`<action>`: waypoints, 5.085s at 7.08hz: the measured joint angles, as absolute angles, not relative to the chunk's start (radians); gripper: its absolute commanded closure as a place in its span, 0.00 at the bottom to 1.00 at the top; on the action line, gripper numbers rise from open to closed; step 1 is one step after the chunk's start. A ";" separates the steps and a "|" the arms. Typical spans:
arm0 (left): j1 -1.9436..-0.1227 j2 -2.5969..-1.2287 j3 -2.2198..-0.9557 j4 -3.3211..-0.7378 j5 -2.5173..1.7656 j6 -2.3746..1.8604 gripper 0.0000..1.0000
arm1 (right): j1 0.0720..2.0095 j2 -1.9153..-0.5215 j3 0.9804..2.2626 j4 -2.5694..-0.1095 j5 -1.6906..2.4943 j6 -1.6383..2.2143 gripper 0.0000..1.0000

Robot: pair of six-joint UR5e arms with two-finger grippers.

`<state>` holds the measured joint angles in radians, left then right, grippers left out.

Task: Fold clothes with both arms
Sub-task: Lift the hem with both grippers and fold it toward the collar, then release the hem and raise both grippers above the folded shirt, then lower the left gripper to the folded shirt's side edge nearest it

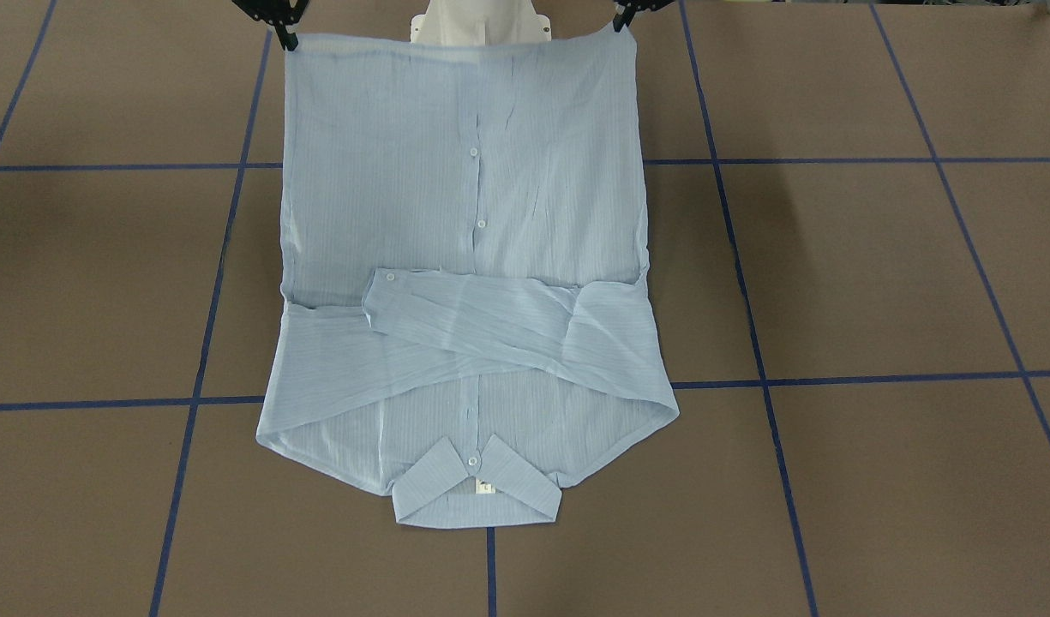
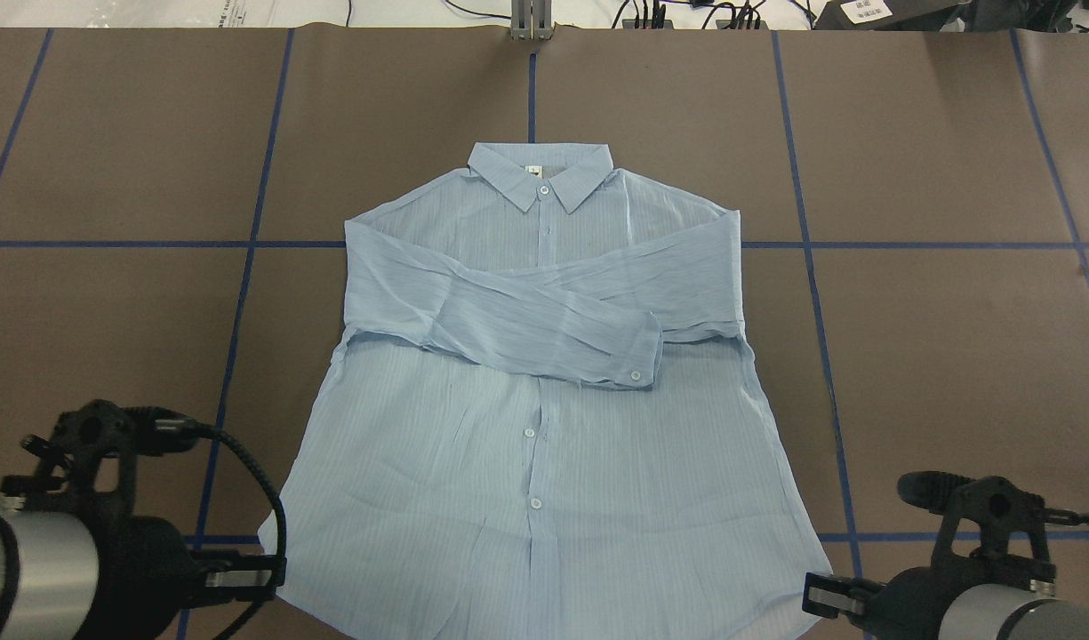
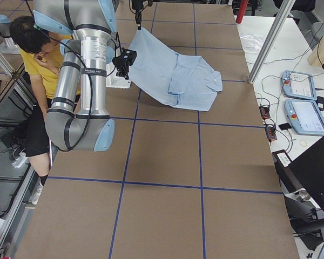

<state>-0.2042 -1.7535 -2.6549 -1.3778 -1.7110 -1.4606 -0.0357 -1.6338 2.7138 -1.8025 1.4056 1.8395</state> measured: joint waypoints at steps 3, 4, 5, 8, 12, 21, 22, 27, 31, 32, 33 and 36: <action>-0.369 -1.939 -2.518 -1.222 -1.784 -1.268 1.00 | 0.165 -1.454 2.723 -1.972 1.507 1.781 1.00; -0.433 -1.973 -2.427 -1.227 -1.779 -1.219 1.00 | 0.241 -1.374 2.667 -1.996 1.512 1.737 1.00; -0.493 -2.001 -2.338 -1.255 -1.762 -1.192 1.00 | 0.329 -1.280 2.580 -2.006 1.514 1.694 1.00; -0.626 -2.077 -2.143 -1.370 -1.698 -1.176 1.00 | 0.566 -1.109 2.352 -1.991 1.507 1.554 1.00; -0.668 -2.112 -1.791 -1.731 -1.617 -1.176 1.00 | 0.663 -1.083 1.916 -1.566 1.494 1.485 1.00; -0.670 -2.162 -1.454 -1.985 -1.558 -1.165 0.53 | 0.684 -1.081 1.590 -1.278 1.482 1.445 0.41; -0.672 -2.160 -1.454 -1.999 -1.558 -1.139 0.01 | 0.681 -1.084 1.589 -1.278 1.482 1.444 0.00; -0.678 -2.052 -1.621 -2.039 -1.729 -1.003 0.00 | 0.721 -1.094 1.627 -1.278 1.572 1.307 0.00; -0.510 -1.847 -1.831 -2.049 -1.725 -1.134 0.00 | 0.727 -1.114 1.661 -1.277 1.593 1.287 0.00; -0.477 -1.834 -1.836 -2.050 -1.705 -1.156 0.00 | 0.727 -1.113 1.661 -1.276 1.592 1.287 0.00; -0.460 -1.824 -1.833 -2.051 -1.695 -1.168 0.02 | 0.726 -1.112 1.662 -1.276 1.591 1.287 0.00; -0.442 -1.817 -1.825 -2.050 -1.691 -1.191 1.00 | 0.726 -1.111 1.663 -1.276 1.589 1.287 0.00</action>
<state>-0.4419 -1.8166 -1.8245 -2.0499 -1.6907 -1.1905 0.7256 -1.1107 1.6626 -1.2763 1.5890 1.2870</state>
